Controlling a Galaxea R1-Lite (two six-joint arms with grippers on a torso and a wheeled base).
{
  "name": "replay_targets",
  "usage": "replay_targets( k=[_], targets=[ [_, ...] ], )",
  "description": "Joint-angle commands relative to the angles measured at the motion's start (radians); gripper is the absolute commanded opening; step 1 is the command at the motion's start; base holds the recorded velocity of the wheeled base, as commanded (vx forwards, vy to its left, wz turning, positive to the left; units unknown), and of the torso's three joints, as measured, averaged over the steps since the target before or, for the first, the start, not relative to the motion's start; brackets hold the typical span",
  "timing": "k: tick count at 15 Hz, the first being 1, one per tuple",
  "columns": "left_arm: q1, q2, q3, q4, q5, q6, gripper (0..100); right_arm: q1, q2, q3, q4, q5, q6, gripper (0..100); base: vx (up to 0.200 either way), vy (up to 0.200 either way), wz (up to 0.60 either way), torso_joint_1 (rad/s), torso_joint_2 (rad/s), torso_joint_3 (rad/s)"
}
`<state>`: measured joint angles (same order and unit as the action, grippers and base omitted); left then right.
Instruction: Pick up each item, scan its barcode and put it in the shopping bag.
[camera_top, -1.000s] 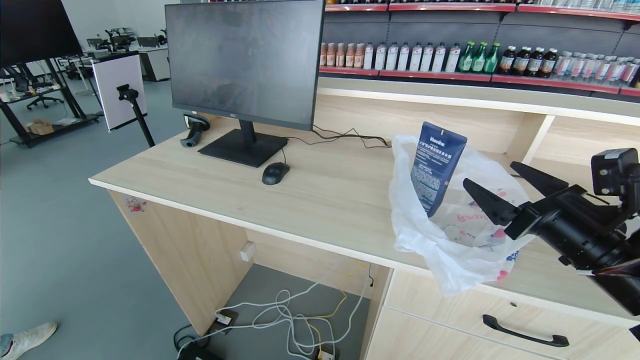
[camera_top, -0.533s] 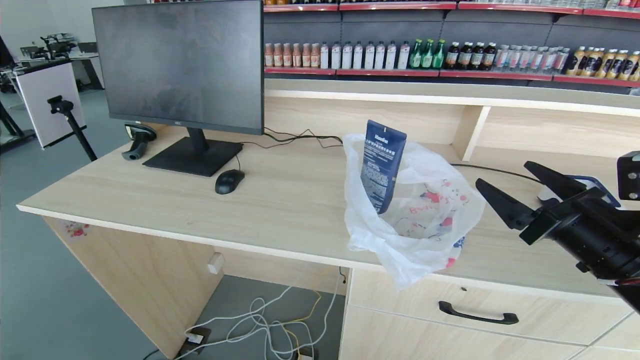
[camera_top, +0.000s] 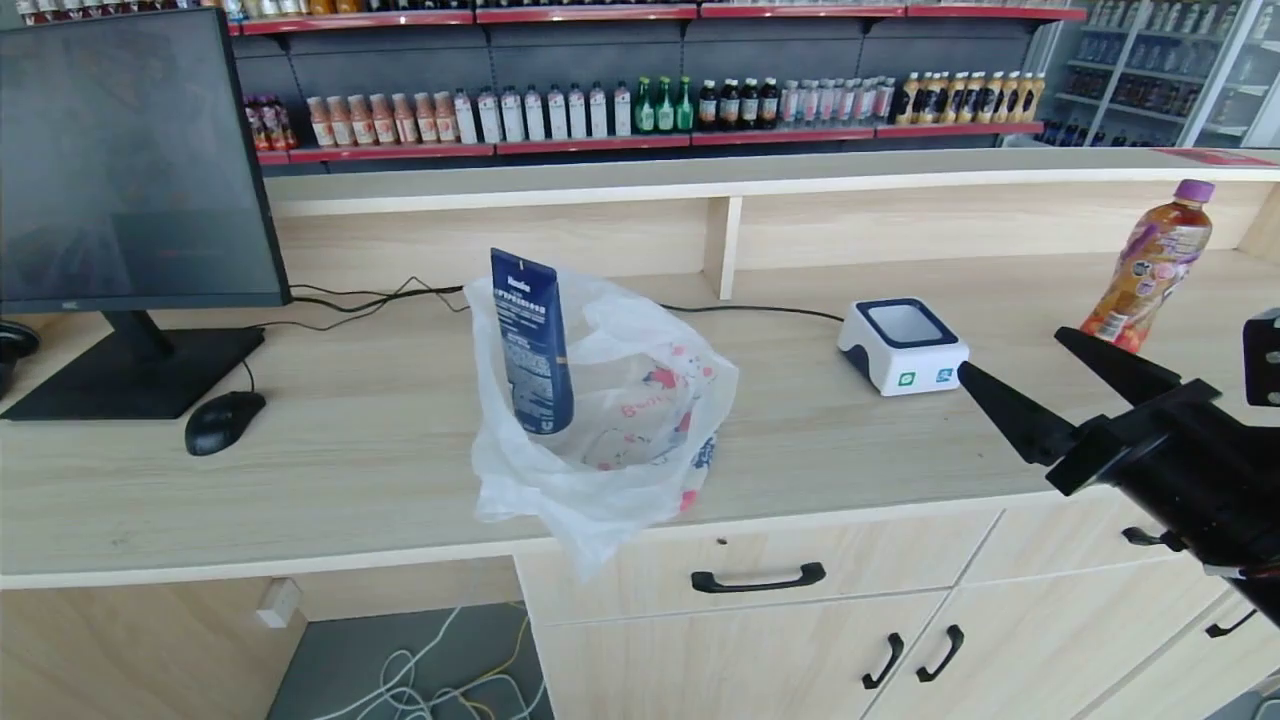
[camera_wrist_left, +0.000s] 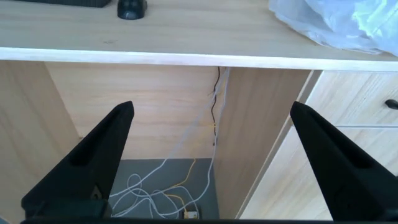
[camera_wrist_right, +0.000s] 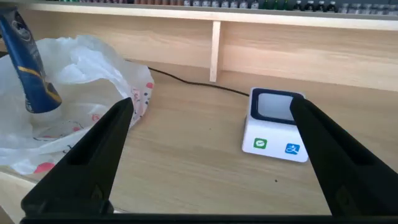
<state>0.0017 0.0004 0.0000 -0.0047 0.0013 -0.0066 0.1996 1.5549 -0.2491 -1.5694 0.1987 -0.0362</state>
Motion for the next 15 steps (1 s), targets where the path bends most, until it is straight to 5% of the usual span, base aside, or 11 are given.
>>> replay_targets(
  k=[1, 15],
  targets=[
    [0.000, 0.001, 0.000, 0.000, 0.000, 0.000, 100, -0.006, 0.001, 0.001, -0.001, 0.001, -0.001, 100, 0.000, -0.200, 0.00, -0.007, 0.00, 0.002],
    [0.000, 0.000, 0.000, 0.000, 0.002, -0.004, 100, -0.026, 0.016, -0.002, -0.001, 0.001, -0.002, 100, 0.000, -0.200, 0.00, 0.004, 0.00, 0.002]
  ],
)
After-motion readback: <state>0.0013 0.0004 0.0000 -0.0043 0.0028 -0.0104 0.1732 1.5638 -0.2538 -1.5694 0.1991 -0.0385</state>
